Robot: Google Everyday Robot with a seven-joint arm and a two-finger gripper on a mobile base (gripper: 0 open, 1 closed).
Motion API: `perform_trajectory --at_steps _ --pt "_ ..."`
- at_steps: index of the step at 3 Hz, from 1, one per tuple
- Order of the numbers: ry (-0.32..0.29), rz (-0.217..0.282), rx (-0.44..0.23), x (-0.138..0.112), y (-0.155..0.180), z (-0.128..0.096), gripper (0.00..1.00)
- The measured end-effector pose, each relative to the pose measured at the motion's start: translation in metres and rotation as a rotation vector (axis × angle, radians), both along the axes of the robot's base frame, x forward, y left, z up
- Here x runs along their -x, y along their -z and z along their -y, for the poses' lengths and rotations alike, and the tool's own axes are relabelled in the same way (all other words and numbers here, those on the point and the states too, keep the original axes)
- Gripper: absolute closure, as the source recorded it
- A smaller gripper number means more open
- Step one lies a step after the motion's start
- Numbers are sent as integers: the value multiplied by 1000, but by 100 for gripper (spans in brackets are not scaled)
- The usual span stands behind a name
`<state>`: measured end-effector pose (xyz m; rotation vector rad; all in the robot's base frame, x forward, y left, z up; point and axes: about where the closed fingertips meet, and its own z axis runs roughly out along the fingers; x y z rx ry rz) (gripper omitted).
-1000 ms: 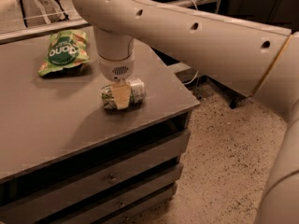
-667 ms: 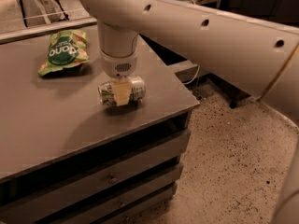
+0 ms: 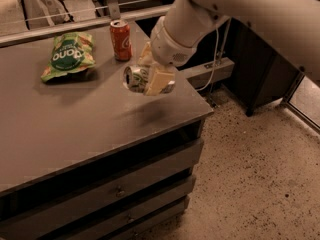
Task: Place 7up can upright
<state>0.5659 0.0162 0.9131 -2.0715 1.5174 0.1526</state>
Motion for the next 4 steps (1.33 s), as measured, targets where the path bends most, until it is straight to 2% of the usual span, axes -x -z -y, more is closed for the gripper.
perform_trajectory --at_steps 1,2,3,4 --pt "-42 49 -213 -16 -27 25 100" --pt "-121 47 -414 -28 -45 36 100" --pt "-130 48 -464 -33 -54 34 100" --pt "-131 47 -462 -32 -53 34 100"
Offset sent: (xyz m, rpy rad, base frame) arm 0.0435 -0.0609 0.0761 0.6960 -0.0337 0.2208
